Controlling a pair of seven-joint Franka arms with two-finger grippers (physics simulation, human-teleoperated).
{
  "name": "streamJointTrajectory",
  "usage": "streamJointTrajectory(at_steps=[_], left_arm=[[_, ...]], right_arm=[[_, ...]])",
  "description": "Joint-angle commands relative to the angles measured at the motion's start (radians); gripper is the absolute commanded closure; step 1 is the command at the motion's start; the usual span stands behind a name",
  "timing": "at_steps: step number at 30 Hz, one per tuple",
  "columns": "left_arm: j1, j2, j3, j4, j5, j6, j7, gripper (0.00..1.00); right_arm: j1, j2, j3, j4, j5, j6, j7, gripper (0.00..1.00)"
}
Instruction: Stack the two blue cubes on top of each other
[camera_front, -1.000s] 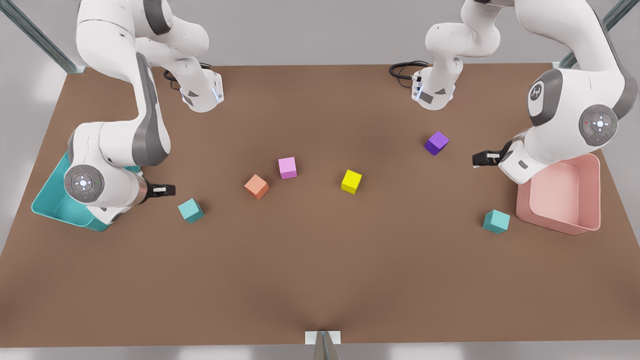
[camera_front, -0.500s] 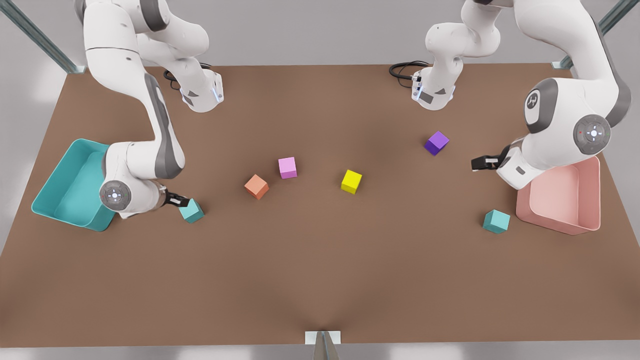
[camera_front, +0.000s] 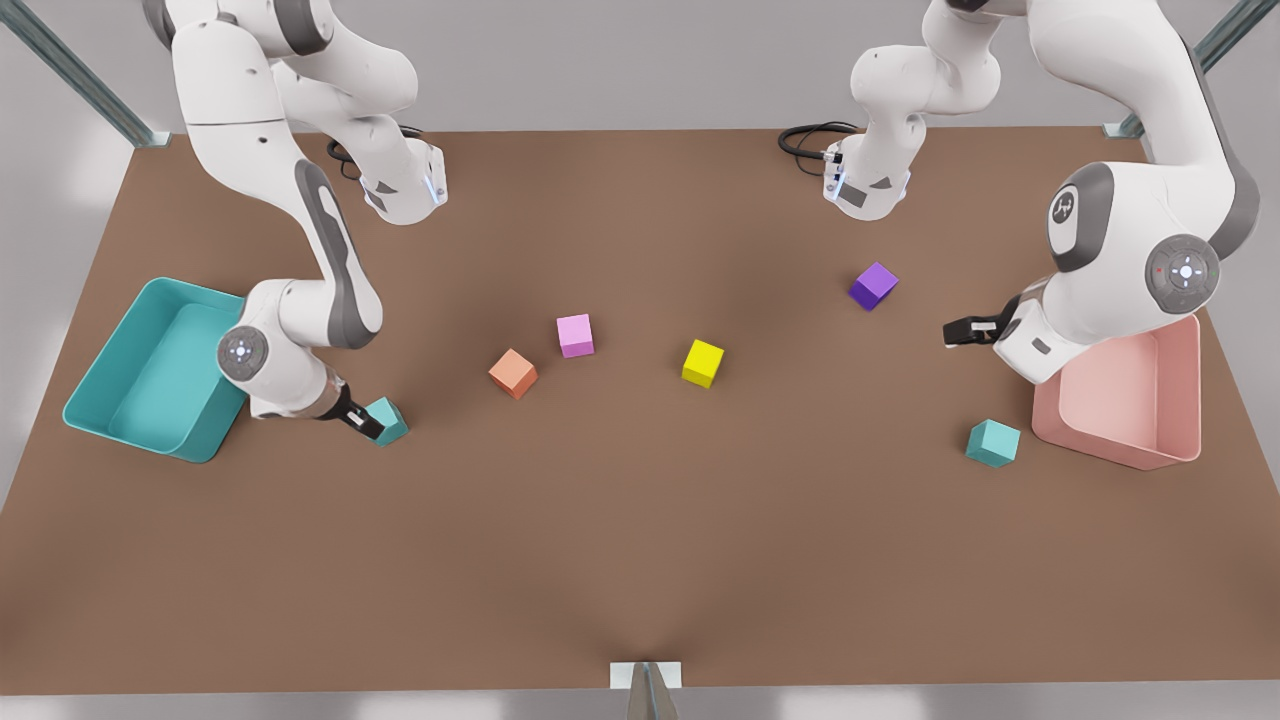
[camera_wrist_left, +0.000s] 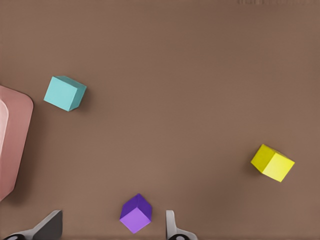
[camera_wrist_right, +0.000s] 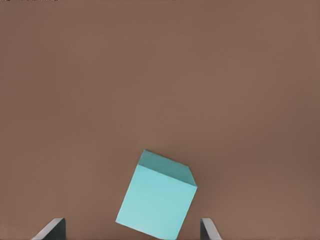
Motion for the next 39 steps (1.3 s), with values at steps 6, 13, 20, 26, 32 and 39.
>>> streamJointTrajectory(at_steps=[6,13,20,26,32,39], left_arm=[[0.003,-0.001,0.009,-0.005,0.000,0.010,-0.002,0.00],[0.000,-0.001,0.024,-0.014,0.000,0.010,-0.004,0.00],[0.000,0.001,0.027,-0.026,0.000,0.010,-0.002,0.00],[0.000,0.011,0.032,-0.028,0.000,0.010,-0.002,0.00],[-0.001,0.013,0.038,-0.028,0.001,0.010,-0.002,0.00],[-0.001,0.017,0.039,-0.028,0.000,0.008,-0.004,0.00]], right_arm=[[0.001,0.036,0.000,-0.037,0.031,0.127,0.116,0.00],[0.001,0.045,0.003,-0.103,0.031,0.195,0.107,0.00],[0.004,0.066,0.009,-0.092,0.041,0.195,0.113,0.00],[0.005,0.121,0.009,-0.072,0.047,0.196,0.113,0.00],[0.005,0.181,0.009,-0.041,0.049,0.202,0.118,0.00],[0.003,0.177,0.014,-0.028,0.055,0.195,0.116,0.31]])
